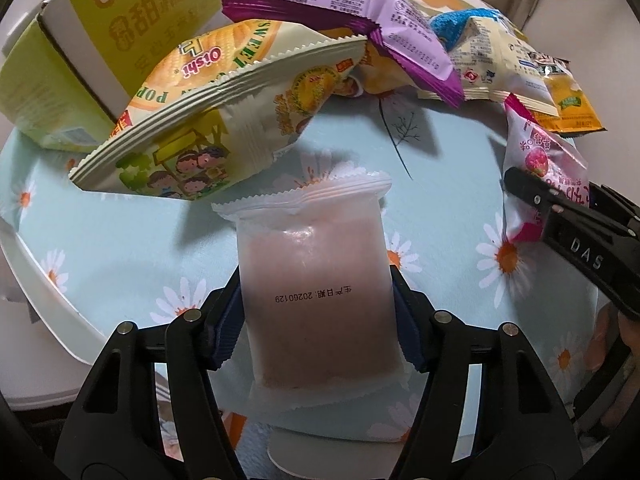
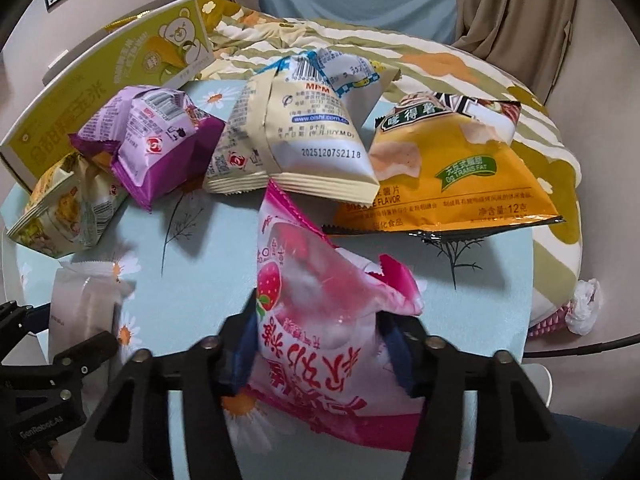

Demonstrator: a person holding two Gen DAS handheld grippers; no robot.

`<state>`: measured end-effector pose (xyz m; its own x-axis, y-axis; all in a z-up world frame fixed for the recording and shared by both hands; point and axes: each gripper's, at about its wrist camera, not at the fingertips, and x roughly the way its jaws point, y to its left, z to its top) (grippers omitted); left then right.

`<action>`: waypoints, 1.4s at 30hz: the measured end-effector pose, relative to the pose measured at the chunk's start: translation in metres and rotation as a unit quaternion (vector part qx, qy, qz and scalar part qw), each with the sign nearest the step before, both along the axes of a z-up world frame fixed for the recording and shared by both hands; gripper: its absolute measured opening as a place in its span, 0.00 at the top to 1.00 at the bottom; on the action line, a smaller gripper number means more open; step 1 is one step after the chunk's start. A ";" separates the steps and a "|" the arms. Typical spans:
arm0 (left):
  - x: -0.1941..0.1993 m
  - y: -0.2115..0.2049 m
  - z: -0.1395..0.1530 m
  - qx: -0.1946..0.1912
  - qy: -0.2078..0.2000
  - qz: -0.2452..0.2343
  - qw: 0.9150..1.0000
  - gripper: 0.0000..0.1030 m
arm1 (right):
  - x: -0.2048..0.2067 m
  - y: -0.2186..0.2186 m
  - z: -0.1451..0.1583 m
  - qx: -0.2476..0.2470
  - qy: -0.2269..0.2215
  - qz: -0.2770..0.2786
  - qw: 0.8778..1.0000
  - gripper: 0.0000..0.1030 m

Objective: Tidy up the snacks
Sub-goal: 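Grasp the pink cake pack with the left gripper while the right grasps the pink-white bag, then carry both packs into the box and open both grippers to release them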

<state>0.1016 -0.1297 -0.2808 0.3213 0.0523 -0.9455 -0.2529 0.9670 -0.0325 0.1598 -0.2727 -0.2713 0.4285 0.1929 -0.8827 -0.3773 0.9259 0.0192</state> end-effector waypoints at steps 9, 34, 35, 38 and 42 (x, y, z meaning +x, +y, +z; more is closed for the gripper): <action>-0.007 -0.009 0.023 -0.007 -0.022 -0.013 1.000 0.40 | -0.009 -0.011 0.018 0.027 -0.006 -0.012 1.000 0.62; -0.005 0.101 0.212 -0.012 -0.200 -0.001 0.980 0.41 | -0.020 0.058 0.187 0.123 -0.117 0.040 0.985 0.62; 0.001 0.113 0.216 -0.009 -0.201 0.001 0.979 0.41 | -0.018 0.068 0.192 0.129 -0.118 0.044 0.984 0.62; 0.013 0.155 0.223 -0.003 -0.198 0.006 0.980 0.41 | -0.012 0.104 0.202 0.142 -0.122 0.052 0.981 0.62; 0.033 0.212 0.220 0.011 -0.185 0.005 0.983 0.41 | 0.001 0.163 0.203 0.159 -0.107 0.058 0.980 0.62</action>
